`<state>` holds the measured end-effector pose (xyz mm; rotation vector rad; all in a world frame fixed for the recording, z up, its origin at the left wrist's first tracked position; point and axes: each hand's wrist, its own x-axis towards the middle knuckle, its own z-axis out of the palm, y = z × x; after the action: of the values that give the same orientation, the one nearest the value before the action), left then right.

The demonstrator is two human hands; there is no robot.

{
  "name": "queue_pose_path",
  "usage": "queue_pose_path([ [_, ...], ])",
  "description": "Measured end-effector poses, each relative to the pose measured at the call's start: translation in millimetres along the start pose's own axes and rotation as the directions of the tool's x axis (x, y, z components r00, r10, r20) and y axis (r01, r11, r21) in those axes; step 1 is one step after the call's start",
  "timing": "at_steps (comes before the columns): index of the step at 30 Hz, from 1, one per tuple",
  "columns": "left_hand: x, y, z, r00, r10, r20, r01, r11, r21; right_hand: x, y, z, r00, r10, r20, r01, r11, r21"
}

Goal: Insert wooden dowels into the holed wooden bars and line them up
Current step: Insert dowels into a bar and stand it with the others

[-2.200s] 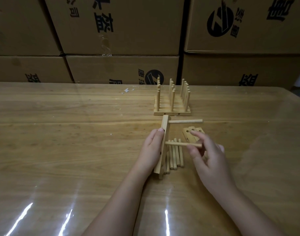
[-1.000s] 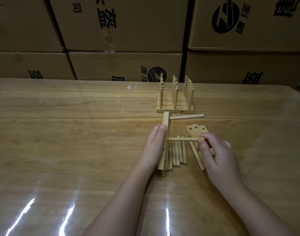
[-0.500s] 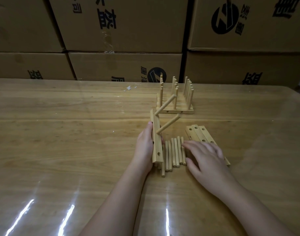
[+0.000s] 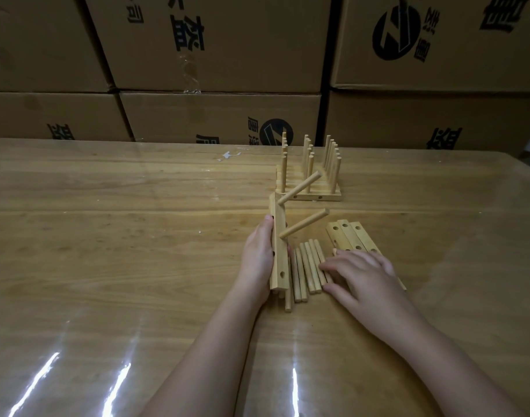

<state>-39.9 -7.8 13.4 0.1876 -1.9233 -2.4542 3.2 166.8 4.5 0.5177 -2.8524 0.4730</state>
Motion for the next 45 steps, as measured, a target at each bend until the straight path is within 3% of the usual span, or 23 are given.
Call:
queue_pose_path([
  [7, -0.1, 1.4, 0.5, 1.000, 0.001, -0.006, -0.001, 1.000, 0.023, -0.8, -1.8, 3.5, 0.990, 0.012, -0.140, -0.014, 1.000, -0.013],
  [12, -0.1, 2.3, 1.0, 0.999, -0.026, -0.029, 0.026, 1.000, 0.001, -0.8, -1.0, -3.1, 0.890, 0.213, -0.403, -0.125, 0.964, 0.233],
  [14, -0.1, 2.6, 1.4, 0.999, -0.034, -0.033, 0.034, 0.999, -0.013, -1.7, 0.7, -6.6, 0.848, 0.351, -0.397, -0.143, 0.873, 0.467],
  [16, 0.4, 2.4, 1.0, 0.998, -0.043, -0.035, 0.043, 0.999, -0.020, -0.8, -1.2, -9.7, 0.828, 0.470, -0.307, -0.124, 0.687, 0.716],
  [19, 1.1, 1.9, 0.0, 0.998, -0.054, -0.036, 0.053, 0.998, -0.023, 0.9, -5.4, -12.8, 0.821, 0.519, -0.240, -0.063, 0.498, 0.865],
  [28, 2.6, 0.0, -0.5, 0.996, -0.079, -0.042, 0.076, 0.995, -0.059, 3.0, -9.9, -9.3, 0.878, 0.442, -0.182, -0.016, 0.407, 0.913],
  [35, 2.1, 0.9, 0.1, 0.996, -0.066, -0.063, 0.064, 0.997, -0.040, 2.0, -11.1, -6.5, 0.880, 0.436, -0.191, -0.083, 0.536, 0.840],
  [40, 2.5, 1.7, 0.1, 0.996, -0.057, -0.065, 0.054, 0.998, -0.041, 1.7, -11.8, -6.2, 0.881, 0.430, -0.197, -0.084, 0.552, 0.830],
  [45, 4.2, -0.7, -0.6, 0.996, -0.057, -0.068, 0.055, 0.998, -0.027, 2.0, -11.7, -6.9, 0.875, 0.449, -0.182, -0.077, 0.499, 0.863],
])
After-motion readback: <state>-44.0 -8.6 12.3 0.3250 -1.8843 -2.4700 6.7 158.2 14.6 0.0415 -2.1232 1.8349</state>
